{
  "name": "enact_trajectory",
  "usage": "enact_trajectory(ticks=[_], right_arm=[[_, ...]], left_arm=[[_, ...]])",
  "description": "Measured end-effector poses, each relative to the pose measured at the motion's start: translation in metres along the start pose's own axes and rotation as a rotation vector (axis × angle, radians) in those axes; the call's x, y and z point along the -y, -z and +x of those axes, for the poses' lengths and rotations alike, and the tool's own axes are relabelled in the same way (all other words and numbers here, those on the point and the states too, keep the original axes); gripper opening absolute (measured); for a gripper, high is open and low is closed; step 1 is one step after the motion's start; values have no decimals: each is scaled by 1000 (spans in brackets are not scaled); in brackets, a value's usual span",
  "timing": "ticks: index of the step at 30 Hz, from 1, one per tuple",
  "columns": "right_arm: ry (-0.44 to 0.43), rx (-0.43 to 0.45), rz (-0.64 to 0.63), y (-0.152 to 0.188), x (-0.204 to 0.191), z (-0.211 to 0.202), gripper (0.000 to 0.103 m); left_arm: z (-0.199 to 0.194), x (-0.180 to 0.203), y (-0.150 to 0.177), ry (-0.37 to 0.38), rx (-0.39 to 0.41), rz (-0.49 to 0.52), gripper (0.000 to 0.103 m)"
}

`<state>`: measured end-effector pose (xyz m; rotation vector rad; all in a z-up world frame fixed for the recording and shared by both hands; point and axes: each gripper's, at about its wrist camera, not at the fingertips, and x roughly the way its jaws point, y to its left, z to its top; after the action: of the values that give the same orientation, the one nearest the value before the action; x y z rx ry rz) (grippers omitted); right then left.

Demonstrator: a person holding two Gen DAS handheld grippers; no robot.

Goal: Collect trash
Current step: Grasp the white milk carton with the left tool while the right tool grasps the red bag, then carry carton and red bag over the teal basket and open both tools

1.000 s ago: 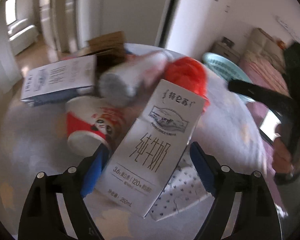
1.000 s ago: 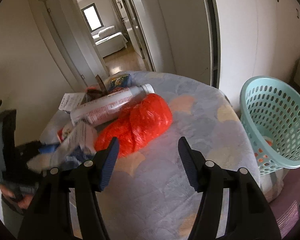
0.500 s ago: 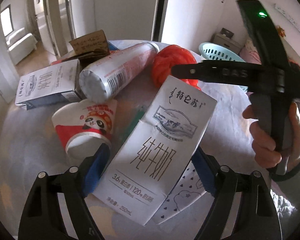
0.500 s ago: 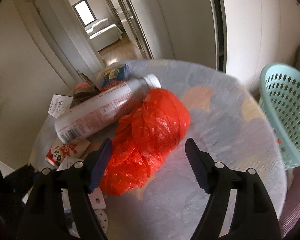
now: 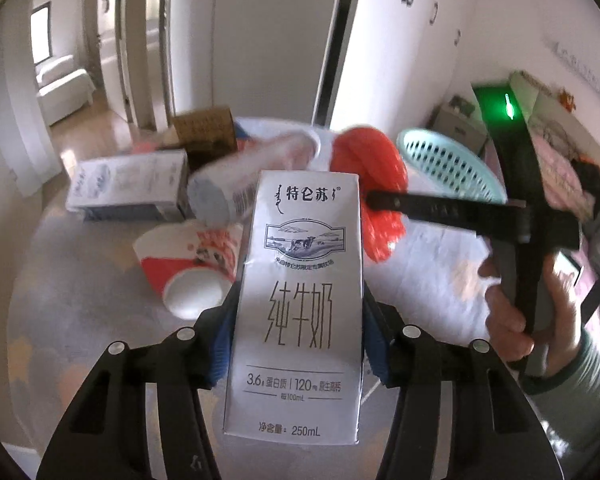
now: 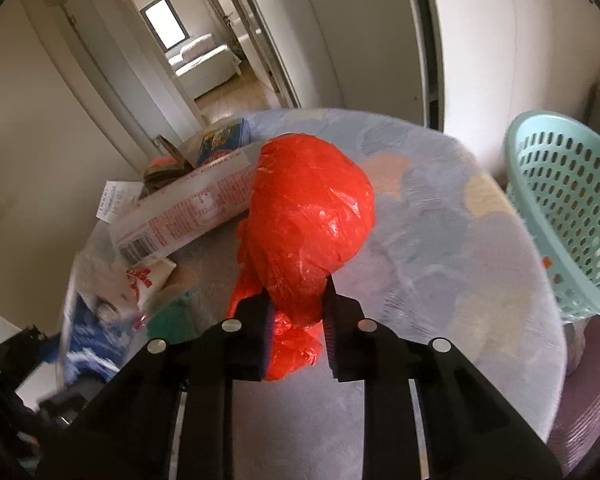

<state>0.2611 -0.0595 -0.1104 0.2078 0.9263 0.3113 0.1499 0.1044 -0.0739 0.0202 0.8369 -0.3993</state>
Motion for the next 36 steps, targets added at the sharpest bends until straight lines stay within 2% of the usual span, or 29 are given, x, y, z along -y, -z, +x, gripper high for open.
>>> enact_trajectory(ticks=[7,13,20,24,31,36], right_arm=[[7,76,42,-1,25,-49,19],[71,164,62,-3,55,-97,19],[166,249,115,-14,108,-145,19],[214,256,171,-21,145,-157,19],[283,249,267,-22,199,-159,19],[317,216,323,-20,233,-146,19]], left_arm=[[-21,17,-21,26,102,-32,52],[-8,44,-47,65,143,-40,52],[28,79,-83,124,135,-49,52],[53,108,-104,159,124,-62,52],[99,158,-129,183,97,-36,52],[147,182,-144,201,42,-40,52]])
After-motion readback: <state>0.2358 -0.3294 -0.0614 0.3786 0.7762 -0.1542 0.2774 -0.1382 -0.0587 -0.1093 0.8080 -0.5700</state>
